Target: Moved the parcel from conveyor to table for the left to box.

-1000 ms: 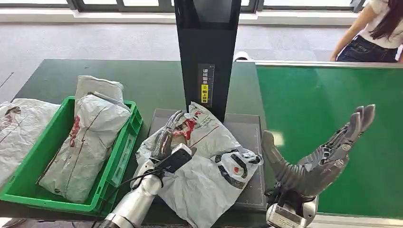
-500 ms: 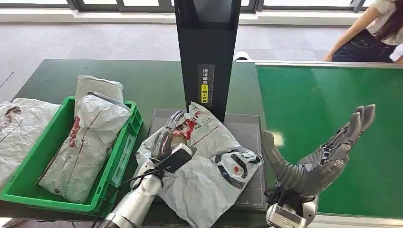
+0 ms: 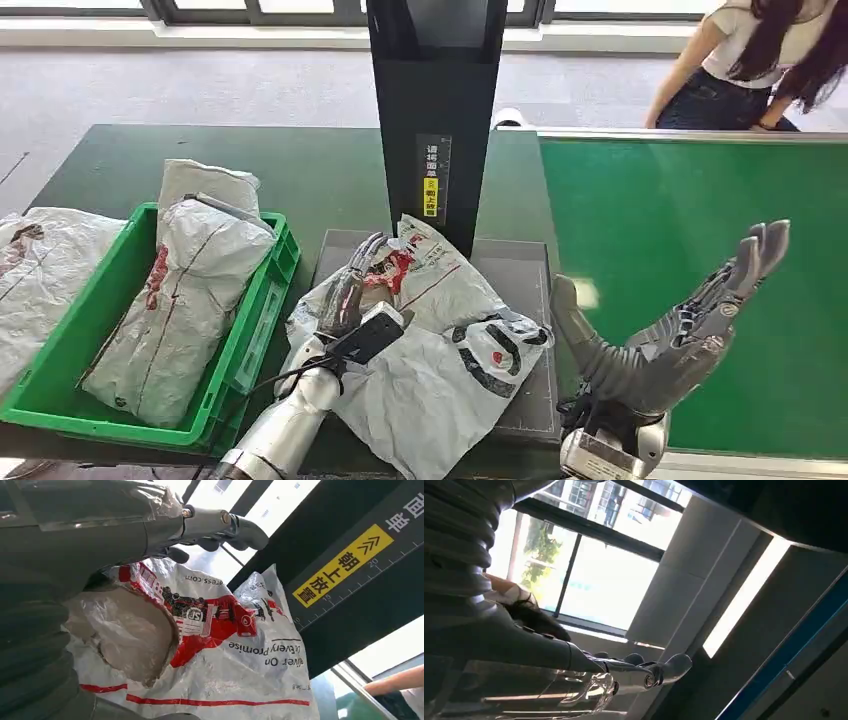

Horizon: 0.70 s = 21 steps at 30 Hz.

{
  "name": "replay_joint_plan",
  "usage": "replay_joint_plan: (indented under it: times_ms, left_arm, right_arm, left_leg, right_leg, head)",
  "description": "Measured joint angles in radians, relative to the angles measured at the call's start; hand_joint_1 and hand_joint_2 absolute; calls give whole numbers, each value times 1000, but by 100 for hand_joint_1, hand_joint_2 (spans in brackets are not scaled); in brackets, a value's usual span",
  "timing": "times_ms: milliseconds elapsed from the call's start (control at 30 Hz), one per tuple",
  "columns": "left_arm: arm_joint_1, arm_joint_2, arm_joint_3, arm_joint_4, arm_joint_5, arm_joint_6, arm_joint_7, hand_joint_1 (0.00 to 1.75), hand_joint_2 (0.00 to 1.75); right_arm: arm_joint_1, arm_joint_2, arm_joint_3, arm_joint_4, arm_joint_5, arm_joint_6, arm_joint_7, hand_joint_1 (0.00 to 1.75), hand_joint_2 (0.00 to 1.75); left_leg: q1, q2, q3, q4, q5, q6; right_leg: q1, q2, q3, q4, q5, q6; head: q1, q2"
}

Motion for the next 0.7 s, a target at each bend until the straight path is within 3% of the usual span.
replay_joint_plan:
  times_ms: [700]
  left_arm:
    - [0, 0, 0, 0, 0, 0, 0, 0, 175]
  right_arm:
    - [0, 0, 0, 0, 0, 0, 0, 0, 175]
  left_leg:
    - [0, 0, 0, 0, 0, 0]
  right_leg:
    - [0, 0, 0, 0, 0, 0]
  head:
    - [0, 0]
